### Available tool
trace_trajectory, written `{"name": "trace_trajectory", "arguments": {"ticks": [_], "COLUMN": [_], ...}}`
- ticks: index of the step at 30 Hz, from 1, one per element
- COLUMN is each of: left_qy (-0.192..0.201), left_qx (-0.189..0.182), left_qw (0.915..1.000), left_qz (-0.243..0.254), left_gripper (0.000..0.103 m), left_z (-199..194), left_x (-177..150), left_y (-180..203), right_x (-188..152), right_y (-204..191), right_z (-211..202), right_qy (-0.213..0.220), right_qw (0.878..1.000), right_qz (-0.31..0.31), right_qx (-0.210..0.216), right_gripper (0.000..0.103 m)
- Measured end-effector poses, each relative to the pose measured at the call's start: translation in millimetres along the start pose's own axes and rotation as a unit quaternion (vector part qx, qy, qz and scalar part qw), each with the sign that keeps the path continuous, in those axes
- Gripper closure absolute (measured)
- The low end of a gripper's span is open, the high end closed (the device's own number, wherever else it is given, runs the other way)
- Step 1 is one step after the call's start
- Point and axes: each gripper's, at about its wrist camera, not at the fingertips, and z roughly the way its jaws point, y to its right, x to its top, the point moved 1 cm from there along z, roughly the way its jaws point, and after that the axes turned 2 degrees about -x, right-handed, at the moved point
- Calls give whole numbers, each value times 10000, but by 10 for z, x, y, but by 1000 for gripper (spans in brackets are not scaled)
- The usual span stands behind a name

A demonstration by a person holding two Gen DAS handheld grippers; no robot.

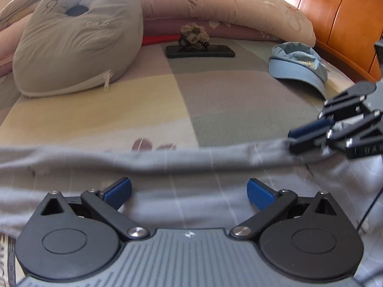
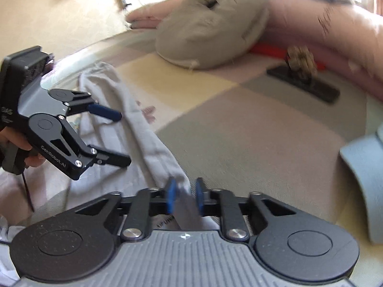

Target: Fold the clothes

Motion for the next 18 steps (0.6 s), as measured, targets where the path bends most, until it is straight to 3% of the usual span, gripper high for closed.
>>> {"name": "trace_trajectory", "arguments": {"ticks": [1, 3, 10, 18], "left_qy": [-7, -15, -12, -66], "left_qx": [-11, 0, -83, -100], "left_qw": [10000, 10000, 9998, 9998], "left_qz": [3, -6, -181, -184], "left_gripper": [1, 1, 1, 1], "left_z": [-21, -50, -90, -52], "left_x": [-30, -53, -43, -49], "left_y": [-9, -14, -54, -78], "right_x": [9, 28, 170, 154], "right_y": [-31, -36, 198, 509], "right_z": [-19, -21, 49, 132], "right_qy": [43, 58, 346, 331], "right_qw": [9999, 9996, 9967, 9900], "right_qz": [-111, -165, 207, 732], "right_qx": [-45, -202, -700, -1156], "right_gripper": [95, 100, 100, 99]}}
